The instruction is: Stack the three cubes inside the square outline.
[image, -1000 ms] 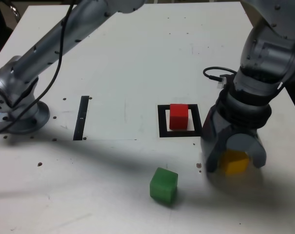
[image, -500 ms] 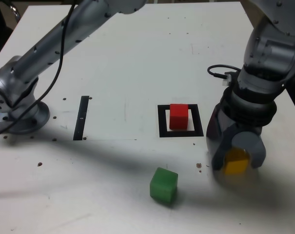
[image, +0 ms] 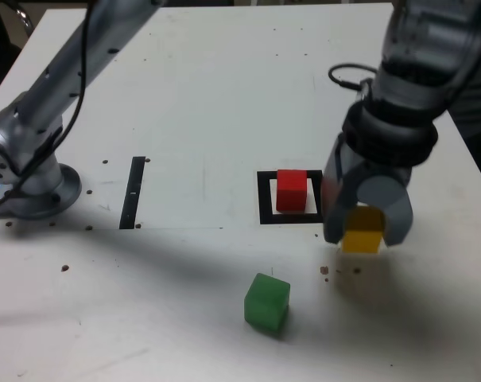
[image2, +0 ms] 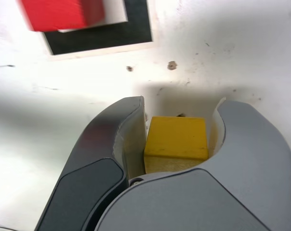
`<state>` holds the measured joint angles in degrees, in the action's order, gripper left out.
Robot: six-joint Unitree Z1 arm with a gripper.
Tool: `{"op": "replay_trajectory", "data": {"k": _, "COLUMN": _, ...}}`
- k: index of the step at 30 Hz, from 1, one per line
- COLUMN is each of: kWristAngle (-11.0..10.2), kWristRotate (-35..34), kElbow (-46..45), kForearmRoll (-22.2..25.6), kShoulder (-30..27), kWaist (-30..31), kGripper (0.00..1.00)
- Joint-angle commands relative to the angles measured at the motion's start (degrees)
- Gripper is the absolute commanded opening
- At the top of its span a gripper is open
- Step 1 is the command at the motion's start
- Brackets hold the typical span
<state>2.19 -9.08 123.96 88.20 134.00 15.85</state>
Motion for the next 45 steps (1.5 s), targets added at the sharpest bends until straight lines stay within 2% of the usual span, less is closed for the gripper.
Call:
{"op": "replay_trajectory", "data": {"k": 1, "kWristAngle": -0.51, "kWristRotate": 0.9, "kElbow": -0.58, "kForearmRoll": 0.87, "kShoulder": -1.95, "kWaist": -0.14, "kGripper": 0.26}}
{"op": "replay_trajectory", "data": {"k": 8, "kWristAngle": -2.68, "kWristRotate": 5.77, "kElbow": -5.95, "kForearmRoll": 1.63, "kShoulder": -9.12, "kWaist": -1.95, "kGripper": 0.26}}
{"op": "replay_trajectory", "data": {"k": 20, "kWristAngle": -3.58, "kWristRotate": 8.84, "kElbow": -19.95, "kForearmRoll": -1.55, "kShoulder": -19.18, "kWaist": -6.63, "kGripper": 0.26}}
{"op": "replay_trajectory", "data": {"k": 32, "kWristAngle": -1.91, "kWristRotate": 11.62, "kElbow": -26.41, "kForearmRoll": -8.67, "kShoulder": -18.9, "kWaist": -9.88, "kGripper": 0.26}}
{"op": "replay_trajectory", "data": {"k": 45, "kWristAngle": -1.96, "kWristRotate": 12.86, "kElbow": -28.93, "kForearmRoll": -12.76, "kShoulder": -17.22, "kWaist": -11.94, "kGripper": 0.26}}
